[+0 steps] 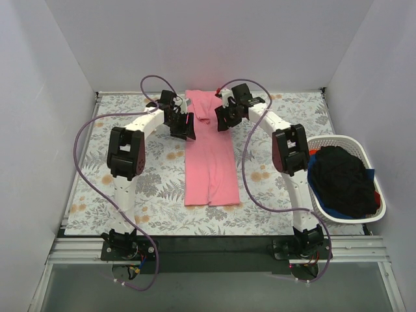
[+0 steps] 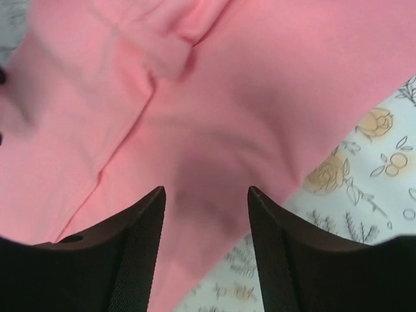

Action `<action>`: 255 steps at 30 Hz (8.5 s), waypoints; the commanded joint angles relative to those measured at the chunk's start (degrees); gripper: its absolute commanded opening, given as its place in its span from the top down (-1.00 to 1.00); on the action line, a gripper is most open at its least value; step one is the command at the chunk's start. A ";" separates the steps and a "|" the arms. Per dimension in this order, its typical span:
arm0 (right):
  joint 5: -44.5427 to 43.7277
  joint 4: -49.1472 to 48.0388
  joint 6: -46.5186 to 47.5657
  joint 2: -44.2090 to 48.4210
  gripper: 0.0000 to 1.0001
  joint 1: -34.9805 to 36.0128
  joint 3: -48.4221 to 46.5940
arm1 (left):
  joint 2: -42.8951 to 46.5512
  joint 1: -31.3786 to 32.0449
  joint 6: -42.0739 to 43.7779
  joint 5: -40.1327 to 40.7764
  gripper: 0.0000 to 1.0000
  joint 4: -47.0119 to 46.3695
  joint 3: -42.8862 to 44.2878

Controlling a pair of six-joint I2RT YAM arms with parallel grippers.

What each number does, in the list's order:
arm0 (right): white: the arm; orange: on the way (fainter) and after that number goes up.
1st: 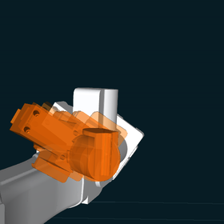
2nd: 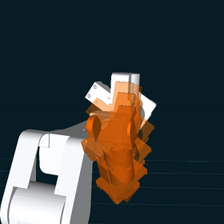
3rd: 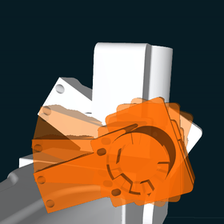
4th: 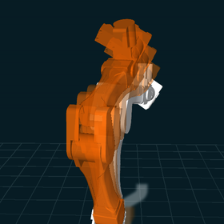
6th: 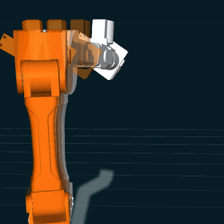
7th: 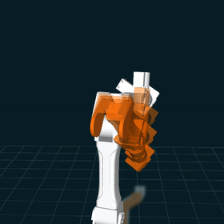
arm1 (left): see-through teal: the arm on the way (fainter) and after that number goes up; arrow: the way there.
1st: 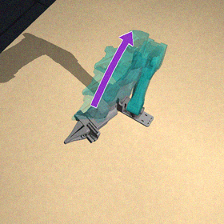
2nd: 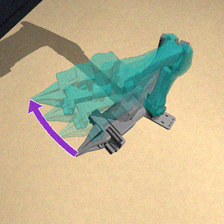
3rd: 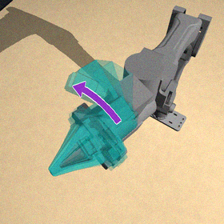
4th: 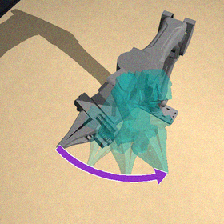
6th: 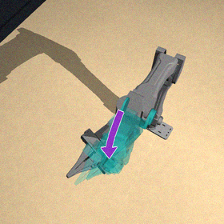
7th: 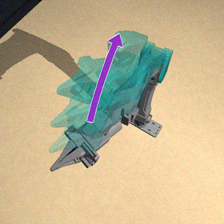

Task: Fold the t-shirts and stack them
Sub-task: Fold the tshirt

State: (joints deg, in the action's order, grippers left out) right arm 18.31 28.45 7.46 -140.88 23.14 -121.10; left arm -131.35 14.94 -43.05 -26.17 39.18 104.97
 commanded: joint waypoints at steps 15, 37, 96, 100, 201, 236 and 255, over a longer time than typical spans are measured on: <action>13.48 1.43 28.11 49.45 -0.97 -0.11 30.10 | 46.87 -0.35 25.76 -12.04 -0.62 -10.63 -24.97; 4.37 -10.86 43.69 63.71 -0.05 25.46 78.90 | 61.30 20.48 47.88 -7.23 -0.14 -12.72 -69.28; 4.27 2.57 30.60 71.00 0.97 29.67 74.69 | 66.47 24.96 47.45 -10.82 1.00 2.21 -61.99; 4.29 4.25 29.53 73.99 0.97 29.86 73.82 | 67.19 24.70 45.60 -11.80 1.00 7.65 -57.51; 33.21 -27.04 -24.70 24.96 0.30 5.96 51.66 | 21.94 -3.69 -19.88 -33.78 0.24 -30.04 -47.22; 5.60 -18.07 44.03 45.00 -0.14 6.66 61.77 | 42.76 1.58 51.39 -16.11 0.17 -25.80 -57.94; 2.61 -22.38 50.98 37.52 0.04 10.26 64.85 | 37.83 5.72 56.94 -8.89 0.18 -34.70 -61.55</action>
State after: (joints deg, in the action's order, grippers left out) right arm 23.27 6.31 55.99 -101.45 33.10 -56.69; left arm -94.45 20.49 12.27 -36.56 6.00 44.16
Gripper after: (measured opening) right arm 0.494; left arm 0.413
